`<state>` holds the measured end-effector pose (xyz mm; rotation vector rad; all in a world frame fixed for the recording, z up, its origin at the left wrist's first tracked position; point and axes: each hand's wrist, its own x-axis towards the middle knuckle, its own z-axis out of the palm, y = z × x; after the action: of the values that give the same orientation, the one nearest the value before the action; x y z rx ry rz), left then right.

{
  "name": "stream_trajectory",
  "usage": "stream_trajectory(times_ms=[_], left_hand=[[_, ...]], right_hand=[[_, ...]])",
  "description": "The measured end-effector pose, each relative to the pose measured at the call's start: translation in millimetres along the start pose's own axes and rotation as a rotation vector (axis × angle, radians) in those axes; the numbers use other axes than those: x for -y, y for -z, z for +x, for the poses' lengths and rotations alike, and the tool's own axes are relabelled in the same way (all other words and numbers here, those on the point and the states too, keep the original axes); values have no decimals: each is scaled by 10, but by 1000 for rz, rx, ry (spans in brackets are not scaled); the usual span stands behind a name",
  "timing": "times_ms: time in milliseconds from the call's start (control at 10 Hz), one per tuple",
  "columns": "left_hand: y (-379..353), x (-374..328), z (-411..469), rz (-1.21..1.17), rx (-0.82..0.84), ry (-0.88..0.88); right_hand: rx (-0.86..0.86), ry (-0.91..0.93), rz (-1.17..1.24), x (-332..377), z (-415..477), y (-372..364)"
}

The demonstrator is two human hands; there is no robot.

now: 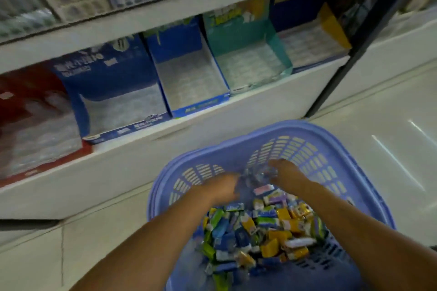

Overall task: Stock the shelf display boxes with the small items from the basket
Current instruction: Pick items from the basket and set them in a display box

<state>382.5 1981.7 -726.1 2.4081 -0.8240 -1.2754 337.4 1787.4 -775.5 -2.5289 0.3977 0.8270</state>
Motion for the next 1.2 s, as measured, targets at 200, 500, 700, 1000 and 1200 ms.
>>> stream_trajectory(times_ms=[200,500,700,1000,1200], left_hand=[[-421,189,581,135,-144,122],[-935,268,1152,160,-345,294],[-815,227,1150,-103,-337,397],[372,143,81,-249,249,229],[934,270,-1118,-725,178,10]], right_hand=[[11,41,64,-76,430,-451],[-81,65,187,-239,574,-718],[-136,-34,327,-181,430,-403],[229,137,351,252,-129,364],[63,376,541,804,-698,843]])
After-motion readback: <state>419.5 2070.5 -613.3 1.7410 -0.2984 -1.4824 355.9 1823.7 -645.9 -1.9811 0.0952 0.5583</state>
